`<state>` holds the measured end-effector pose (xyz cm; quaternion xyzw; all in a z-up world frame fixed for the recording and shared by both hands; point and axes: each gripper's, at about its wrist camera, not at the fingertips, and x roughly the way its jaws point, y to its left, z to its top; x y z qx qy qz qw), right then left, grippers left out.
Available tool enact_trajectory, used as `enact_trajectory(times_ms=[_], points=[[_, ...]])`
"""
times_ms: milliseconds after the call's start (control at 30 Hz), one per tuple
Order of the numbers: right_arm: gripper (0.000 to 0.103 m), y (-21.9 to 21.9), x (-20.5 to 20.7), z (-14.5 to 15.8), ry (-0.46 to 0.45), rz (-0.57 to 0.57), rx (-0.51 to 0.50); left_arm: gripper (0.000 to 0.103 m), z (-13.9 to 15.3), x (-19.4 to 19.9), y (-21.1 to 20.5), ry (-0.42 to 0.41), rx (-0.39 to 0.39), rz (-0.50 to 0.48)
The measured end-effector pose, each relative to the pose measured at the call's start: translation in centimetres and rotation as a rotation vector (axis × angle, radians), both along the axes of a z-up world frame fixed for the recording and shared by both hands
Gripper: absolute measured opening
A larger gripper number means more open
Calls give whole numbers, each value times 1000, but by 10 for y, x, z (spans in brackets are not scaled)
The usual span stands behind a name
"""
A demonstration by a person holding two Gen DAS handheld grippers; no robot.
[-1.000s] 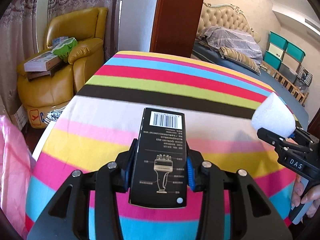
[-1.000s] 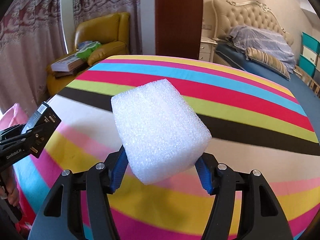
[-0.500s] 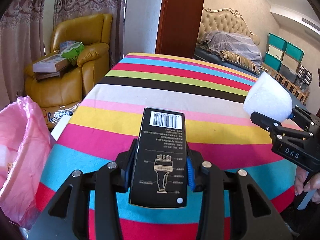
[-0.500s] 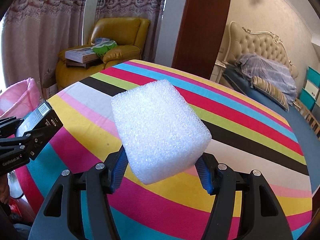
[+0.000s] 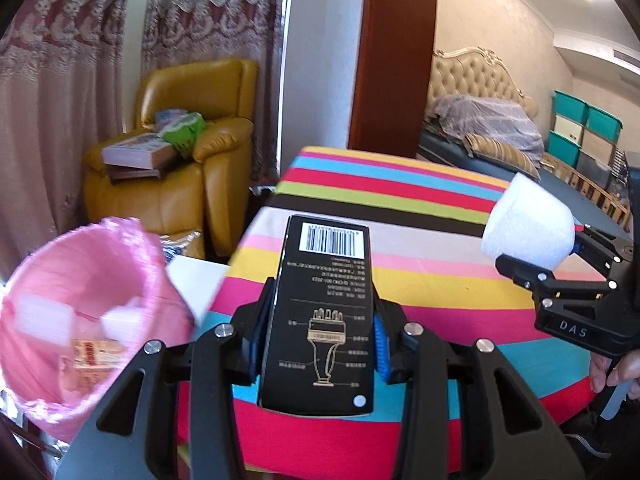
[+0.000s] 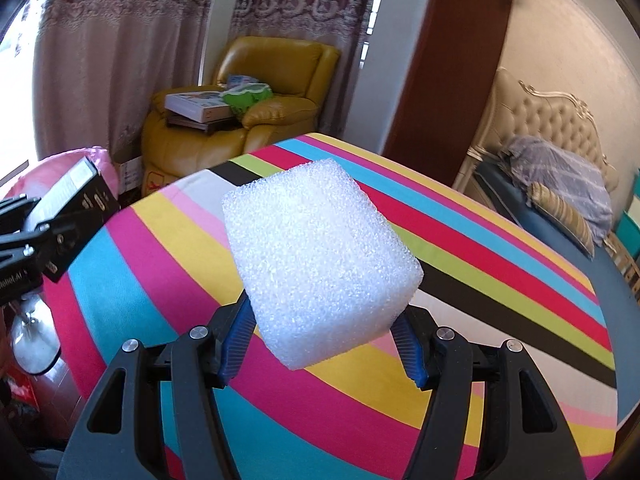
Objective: Collect trash
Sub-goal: 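Carry the foam block and black box over the pink bin and release both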
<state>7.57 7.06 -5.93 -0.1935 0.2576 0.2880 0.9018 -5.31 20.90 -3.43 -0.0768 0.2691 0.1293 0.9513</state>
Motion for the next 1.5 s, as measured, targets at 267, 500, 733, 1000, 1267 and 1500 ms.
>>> enact_trajectory(times_ms=[267,500,733,1000,1267,1500], points=[[60,56,-21,13,-29,130,-19,40,16,-33,44,7,48,107],[60,105,-37,12,-11,247,-35,40,23,-65,82,59,110,183],[60,156,-60,17,-9,364,-40,40,26,-89,127,101,142,258],[60,199,-77,30,46,500,21,40,18,-108,184,161,116,307],[61,232,-94,25,39,559,-22,40,5,-114,224,174,39,343],[67,262,-98,18,52,611,-35,50,1,-120,239,165,-1,386]])
